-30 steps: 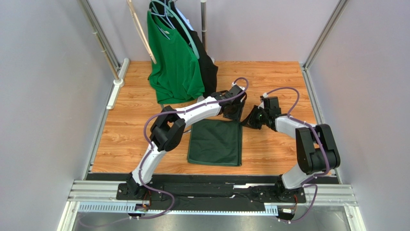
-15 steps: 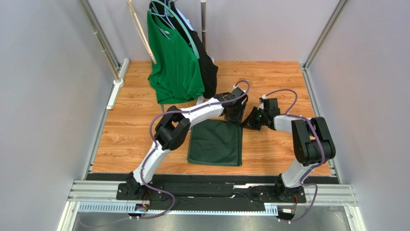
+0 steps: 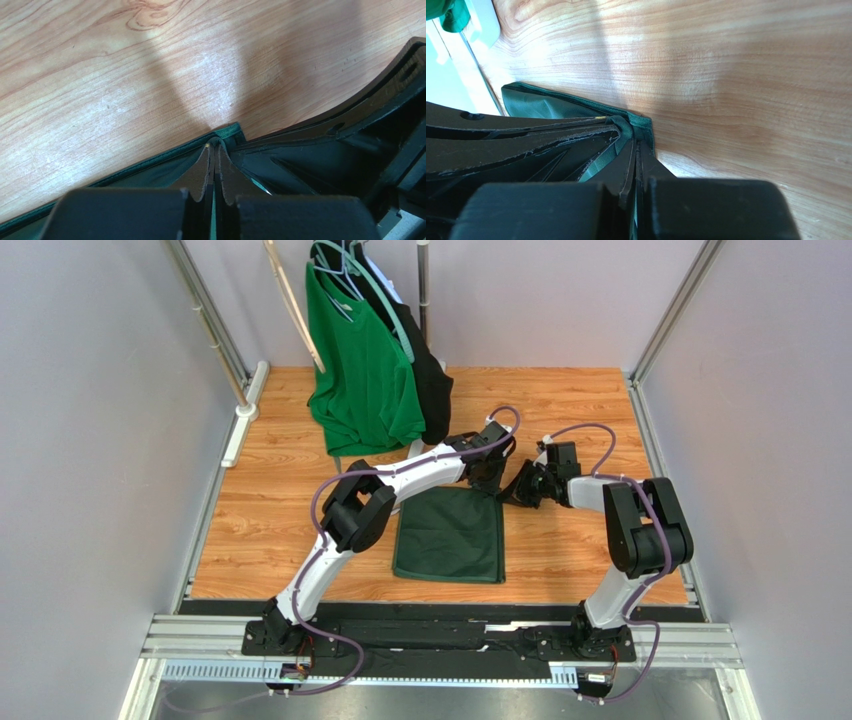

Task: Fold the napkin into a case and place the utensils inside
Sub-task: Smooth out the lower triangle-folded napkin at the center of the board.

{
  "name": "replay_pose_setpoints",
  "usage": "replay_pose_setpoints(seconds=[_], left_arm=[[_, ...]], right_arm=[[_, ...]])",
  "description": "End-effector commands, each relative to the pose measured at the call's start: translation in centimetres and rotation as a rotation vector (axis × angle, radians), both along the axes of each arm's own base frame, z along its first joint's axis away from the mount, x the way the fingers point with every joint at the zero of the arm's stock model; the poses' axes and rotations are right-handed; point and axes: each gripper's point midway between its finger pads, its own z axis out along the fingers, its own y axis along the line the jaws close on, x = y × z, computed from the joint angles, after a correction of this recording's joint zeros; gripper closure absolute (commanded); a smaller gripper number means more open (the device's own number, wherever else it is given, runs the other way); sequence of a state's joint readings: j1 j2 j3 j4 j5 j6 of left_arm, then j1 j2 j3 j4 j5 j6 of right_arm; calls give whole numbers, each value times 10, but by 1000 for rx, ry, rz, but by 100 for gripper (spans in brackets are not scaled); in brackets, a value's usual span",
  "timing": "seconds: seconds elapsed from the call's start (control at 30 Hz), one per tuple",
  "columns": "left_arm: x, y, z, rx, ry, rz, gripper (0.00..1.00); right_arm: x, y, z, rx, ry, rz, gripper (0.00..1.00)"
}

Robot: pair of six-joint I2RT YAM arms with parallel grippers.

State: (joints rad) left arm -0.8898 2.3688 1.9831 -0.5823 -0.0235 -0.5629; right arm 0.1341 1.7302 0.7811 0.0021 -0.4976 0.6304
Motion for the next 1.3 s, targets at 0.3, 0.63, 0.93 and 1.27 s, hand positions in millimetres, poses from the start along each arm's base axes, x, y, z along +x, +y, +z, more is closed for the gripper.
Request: replay_pose_setpoints(seconds=[0.3, 0.63, 0.93, 1.27], left_arm=[[-5, -24, 45, -119, -53, -5, 100], [4, -21, 42, -94, -75, -6, 72], [-12, 4, 121, -162, -143, -19, 39], [-42, -3, 66, -201, 54, -82, 91]], right_arm=[[3, -11, -6, -65, 14, -22, 100], [4, -23, 27, -114, -28, -35, 100], [-46, -24, 64, -111, -68, 47, 100], [-140, 30, 64, 51, -5, 186, 100]])
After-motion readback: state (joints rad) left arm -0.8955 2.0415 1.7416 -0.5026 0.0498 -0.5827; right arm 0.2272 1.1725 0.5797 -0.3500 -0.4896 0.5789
